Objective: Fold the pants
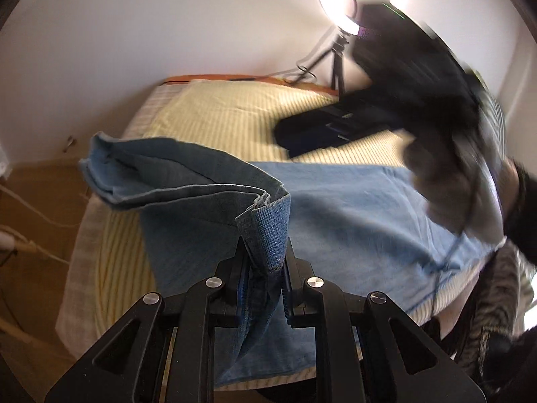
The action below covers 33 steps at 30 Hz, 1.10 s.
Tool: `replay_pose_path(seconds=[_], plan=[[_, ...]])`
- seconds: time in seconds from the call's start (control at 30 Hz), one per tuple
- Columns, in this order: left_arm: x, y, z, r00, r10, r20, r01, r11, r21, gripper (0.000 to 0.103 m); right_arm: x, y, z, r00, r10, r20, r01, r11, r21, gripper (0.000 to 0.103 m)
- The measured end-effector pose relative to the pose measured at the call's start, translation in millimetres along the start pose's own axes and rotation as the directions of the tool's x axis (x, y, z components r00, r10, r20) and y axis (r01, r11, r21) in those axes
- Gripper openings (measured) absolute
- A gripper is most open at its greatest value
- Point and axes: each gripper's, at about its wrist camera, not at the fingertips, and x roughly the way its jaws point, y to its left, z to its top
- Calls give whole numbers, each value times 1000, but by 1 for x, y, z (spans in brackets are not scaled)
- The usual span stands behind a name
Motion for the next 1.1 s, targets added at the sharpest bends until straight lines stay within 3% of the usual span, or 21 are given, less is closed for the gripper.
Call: replay_pose_path(seconds=[0.13,0.27,0.4,0.7,0.73,0.77,0.8,0.87,0.97,1.1], plan=[[4,-9,-2,1000,26,-15,-25,997,72,15,38,28,29,996,-42,-80,34,994,-101,67],[5,-17,-8,999,51,-12,-49,990,135,15,68,55,34,975,-142,-168,100,967,-235,67],[4,-16,-15,1000,28,0,-28,993,111,15,89,67,29,951,-210,-225,134,940,-315,67],[-7,-18,-33,997,70,25,-72,992,100,15,126,61,14,903,-327,-278,208,900,-383,67],[-9,-18,-35,997,77,26,-79,992,102,15,127,59,11,903,-330,-275,212,899,-384,66],[-8,-20,-37,996,85,25,-87,991,103,15,130,59,8,903,-332,-271,212,896,-389,57],[-7,-22,-38,996,89,24,-91,991,100,15,132,58,6,902,-335,-271,214,894,-394,38],[-4,-26,-42,995,100,16,-101,990,96,15,131,53,4,909,-320,-268,210,906,-367,21],[-6,-32,-45,993,112,28,-114,988,105,15,117,48,1,937,-270,-222,191,927,-322,15],[-20,-72,-40,993,99,69,-109,981,157,15,71,29,-5,981,-153,-117,128,973,-193,12]])
